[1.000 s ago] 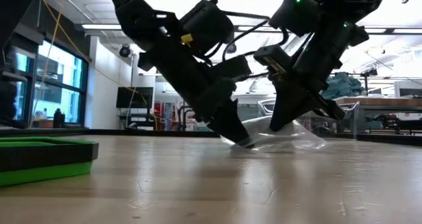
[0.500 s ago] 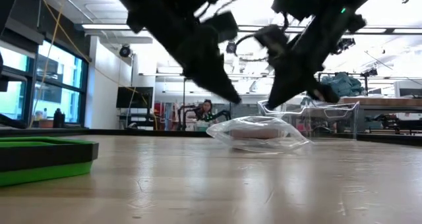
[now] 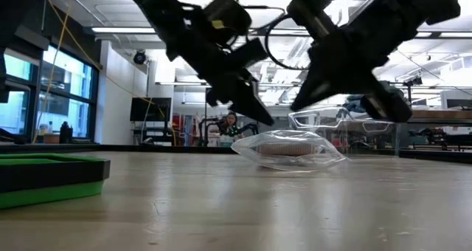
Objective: Roll bandage
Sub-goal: Put the packed rolled white bandage into the transparent bin
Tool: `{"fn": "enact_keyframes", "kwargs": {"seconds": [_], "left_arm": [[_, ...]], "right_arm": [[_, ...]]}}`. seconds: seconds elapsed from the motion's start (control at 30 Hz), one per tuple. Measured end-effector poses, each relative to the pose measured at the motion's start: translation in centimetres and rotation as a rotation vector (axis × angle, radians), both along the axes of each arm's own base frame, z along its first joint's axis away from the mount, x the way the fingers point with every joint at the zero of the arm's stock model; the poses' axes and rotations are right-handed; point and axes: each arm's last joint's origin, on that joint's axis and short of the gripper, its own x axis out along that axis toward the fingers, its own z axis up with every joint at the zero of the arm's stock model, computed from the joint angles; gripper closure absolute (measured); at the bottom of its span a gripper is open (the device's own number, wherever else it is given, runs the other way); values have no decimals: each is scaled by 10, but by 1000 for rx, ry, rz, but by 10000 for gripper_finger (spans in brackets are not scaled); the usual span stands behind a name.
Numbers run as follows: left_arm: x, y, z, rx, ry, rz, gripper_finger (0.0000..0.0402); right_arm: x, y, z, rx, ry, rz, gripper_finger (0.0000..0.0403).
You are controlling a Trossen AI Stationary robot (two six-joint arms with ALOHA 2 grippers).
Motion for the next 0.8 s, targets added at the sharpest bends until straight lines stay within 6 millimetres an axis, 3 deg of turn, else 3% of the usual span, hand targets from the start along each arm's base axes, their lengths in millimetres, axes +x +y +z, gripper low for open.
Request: {"fn": "enact_keyframes", "kwargs": {"seconds": [0.17, 0.33, 0.53, 0.67, 0.8], "left_arm": [[16, 2, -14, 48, 30, -52, 401], [22, 1, -13, 30, 46, -39, 401], [-4, -4, -32, -153, 370, 127, 401], [-22, -15, -37, -238, 567, 229, 401], [-36, -34, -29, -336, 681, 287, 401]], "right_arm": [[15, 10, -19, 43, 13, -40, 403], [28, 15, -32, 56, 62, -27, 403], [21, 3, -32, -3, 190, -44, 403], [18, -5, -24, -45, 209, -14, 403], [18, -13, -14, -82, 205, 67, 403]]}}
